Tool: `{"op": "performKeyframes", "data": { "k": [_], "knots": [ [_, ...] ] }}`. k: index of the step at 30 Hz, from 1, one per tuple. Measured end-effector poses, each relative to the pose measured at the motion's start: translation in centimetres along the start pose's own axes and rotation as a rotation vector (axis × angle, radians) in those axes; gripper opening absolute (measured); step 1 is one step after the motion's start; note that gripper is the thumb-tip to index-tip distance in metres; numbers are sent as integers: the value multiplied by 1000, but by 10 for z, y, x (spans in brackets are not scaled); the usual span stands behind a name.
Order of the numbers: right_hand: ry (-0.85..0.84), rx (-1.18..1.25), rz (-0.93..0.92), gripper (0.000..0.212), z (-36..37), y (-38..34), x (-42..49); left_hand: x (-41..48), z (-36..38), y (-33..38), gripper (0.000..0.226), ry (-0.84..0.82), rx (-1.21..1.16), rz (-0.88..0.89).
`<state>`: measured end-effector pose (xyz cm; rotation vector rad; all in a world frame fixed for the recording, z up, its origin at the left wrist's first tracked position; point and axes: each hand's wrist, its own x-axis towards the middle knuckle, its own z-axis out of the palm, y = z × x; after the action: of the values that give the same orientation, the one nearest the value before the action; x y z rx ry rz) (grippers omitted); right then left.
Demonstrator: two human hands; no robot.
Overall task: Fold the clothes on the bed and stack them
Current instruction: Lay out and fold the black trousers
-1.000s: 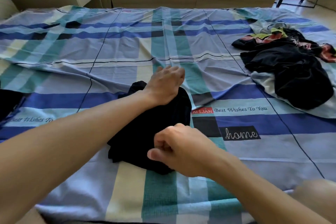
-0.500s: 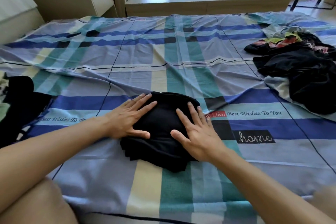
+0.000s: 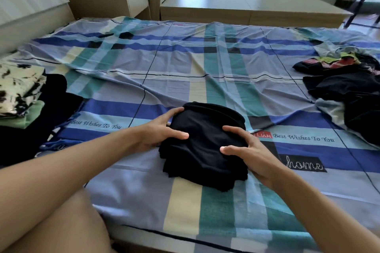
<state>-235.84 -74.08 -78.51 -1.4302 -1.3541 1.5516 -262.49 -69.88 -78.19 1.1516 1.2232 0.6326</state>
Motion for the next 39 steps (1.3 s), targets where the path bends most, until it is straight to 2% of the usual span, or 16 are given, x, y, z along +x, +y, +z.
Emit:
{"op": "performKeyframes", "data": {
  "k": [2,6,9,16,19,23,26,28,30,32,34,36,39],
  "knots": [
    [-22,37,2,59,2,-6,-6,-2,3,1,85,-10,-38,15],
    [-18,106,-104,62,15,-43,-18,-12,-2,29,78,81,-62,123],
    [-62,126,-218,60,56,-91,-4,-41,-56,61,68,194,-55,180],
    [-325,297,-367,45,226,-215,68,-169,-236,154,54,617,181,266],
    [-437,290,-417,47,315,-259,91,-229,-305,175,52,771,288,205],
    [-510,225,-396,54,404,-276,111,-272,-375,162,54,886,387,52],
    [-487,31,-335,61,446,-257,126,-270,-414,118,55,900,420,-88],
    [-390,-254,-382,66,457,-240,131,-259,-431,83,53,859,649,-237],
    [-238,-658,-574,74,458,-232,135,-250,-436,62,52,843,947,-367],
    [-120,-896,-783,80,453,-234,132,-250,-427,55,60,831,1084,-271],
    [-147,-965,-863,83,449,-238,134,-253,-418,54,64,711,1031,-108],
    [-268,-969,-818,87,447,-239,137,-258,-413,51,63,609,1022,-113],
    [-323,-883,-789,89,446,-240,138,-267,-413,58,75,636,1058,-106]
  ]
}}
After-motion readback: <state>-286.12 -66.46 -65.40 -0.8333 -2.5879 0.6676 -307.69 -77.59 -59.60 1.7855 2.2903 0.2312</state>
